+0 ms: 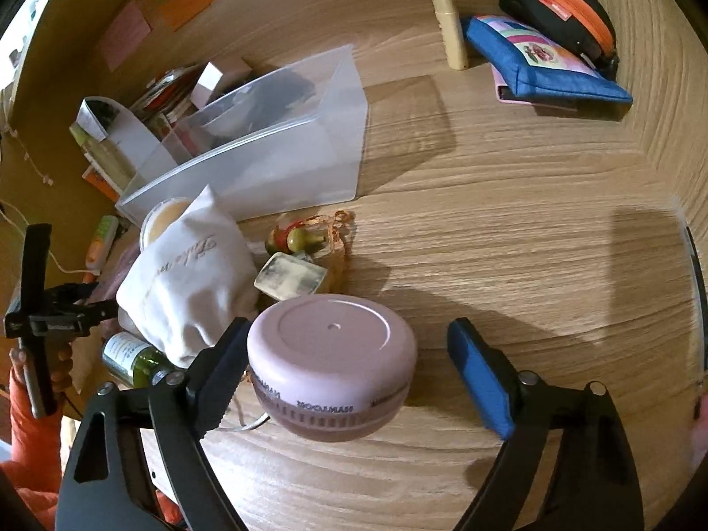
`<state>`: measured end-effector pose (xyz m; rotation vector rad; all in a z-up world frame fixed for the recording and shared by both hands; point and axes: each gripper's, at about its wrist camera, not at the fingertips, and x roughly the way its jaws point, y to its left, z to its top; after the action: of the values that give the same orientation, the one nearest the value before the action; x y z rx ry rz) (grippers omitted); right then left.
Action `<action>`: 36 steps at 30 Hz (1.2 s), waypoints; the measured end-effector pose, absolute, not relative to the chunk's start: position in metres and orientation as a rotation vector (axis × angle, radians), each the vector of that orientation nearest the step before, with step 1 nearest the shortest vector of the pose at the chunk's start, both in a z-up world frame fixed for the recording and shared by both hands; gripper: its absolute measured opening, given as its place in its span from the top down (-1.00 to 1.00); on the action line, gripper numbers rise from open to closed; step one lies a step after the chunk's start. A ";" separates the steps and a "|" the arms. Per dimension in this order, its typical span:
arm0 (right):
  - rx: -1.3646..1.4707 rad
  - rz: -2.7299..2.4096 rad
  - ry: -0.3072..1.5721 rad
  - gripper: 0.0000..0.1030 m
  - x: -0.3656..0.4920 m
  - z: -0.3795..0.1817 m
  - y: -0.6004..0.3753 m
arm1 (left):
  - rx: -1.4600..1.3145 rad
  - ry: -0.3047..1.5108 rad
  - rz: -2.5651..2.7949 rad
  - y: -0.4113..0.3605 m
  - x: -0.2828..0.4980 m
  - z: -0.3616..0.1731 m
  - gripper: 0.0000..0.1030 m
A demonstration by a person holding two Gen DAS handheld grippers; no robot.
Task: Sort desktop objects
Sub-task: 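Grasp the bagged pink rope with the left tool while the right tool grasps the pink-lidded container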
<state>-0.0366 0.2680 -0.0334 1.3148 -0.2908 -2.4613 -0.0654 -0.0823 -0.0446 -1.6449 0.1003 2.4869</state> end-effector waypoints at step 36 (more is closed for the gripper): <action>1.109 -2.491 -0.187 -0.17 -0.032 0.025 0.235 | -1.168 -0.092 2.702 -0.095 -0.018 0.021 -0.30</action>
<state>-0.0316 0.2351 0.0249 1.1088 -0.1869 -2.4908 -0.0176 -0.0952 0.0215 -1.1680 -0.0917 2.7025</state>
